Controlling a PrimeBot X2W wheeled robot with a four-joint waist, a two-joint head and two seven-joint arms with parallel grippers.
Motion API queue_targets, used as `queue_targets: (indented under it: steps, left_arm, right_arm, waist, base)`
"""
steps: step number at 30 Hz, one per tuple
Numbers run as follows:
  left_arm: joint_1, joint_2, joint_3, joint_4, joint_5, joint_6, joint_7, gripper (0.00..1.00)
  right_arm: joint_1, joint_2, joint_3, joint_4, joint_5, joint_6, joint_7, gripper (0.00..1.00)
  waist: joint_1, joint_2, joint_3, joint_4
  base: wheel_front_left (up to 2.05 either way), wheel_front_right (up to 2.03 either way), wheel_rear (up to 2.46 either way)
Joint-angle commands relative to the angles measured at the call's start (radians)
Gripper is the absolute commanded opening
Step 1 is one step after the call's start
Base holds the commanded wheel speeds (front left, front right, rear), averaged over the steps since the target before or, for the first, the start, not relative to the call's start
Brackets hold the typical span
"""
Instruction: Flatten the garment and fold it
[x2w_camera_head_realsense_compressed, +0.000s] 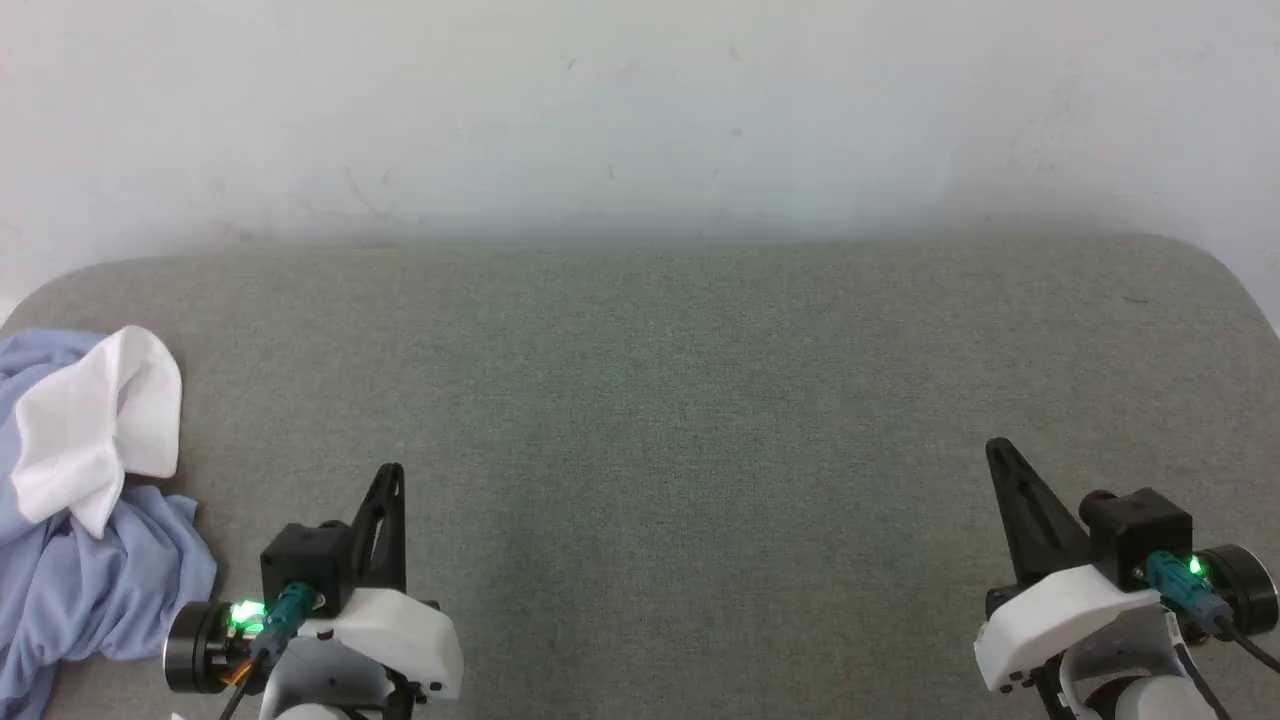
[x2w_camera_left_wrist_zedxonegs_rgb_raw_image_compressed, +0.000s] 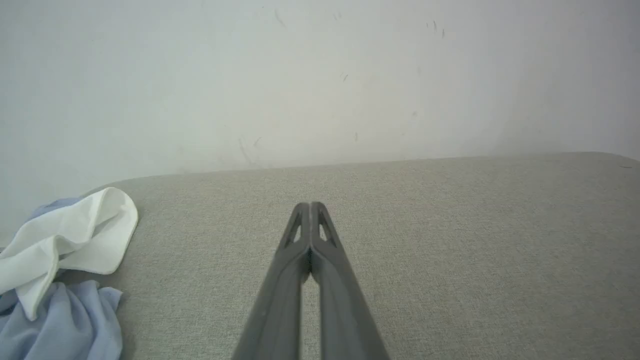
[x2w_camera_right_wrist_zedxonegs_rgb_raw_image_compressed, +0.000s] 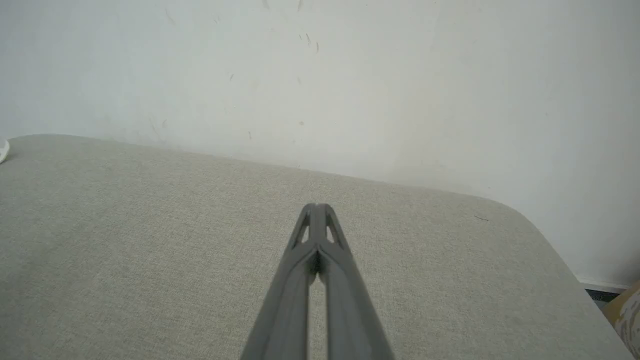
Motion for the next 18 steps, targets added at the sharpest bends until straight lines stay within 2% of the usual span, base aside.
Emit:
queue_targets:
  steps: [1, 18]
  left_arm:
    - [-0.012, -0.003, 0.005, -0.005, 0.004, 0.005, 0.0, 0.0]
    - [-0.012, -0.003, 0.005, -0.005, 0.004, 0.005, 0.0, 0.0]
  right_arm:
    - [-0.014, 0.003, 0.0, 0.002, -0.005, -0.001, 0.0, 0.0]
    - [-0.014, 0.003, 0.0, 0.002, -0.005, -0.001, 0.0, 0.0]
  waist:
    - [0.0, -0.0001, 0.0, 0.0]
    - [0.0, -0.0001, 0.0, 0.0]
  base:
    - [0.0, 0.0, 0.0]
    - [0.0, 0.0, 0.0]
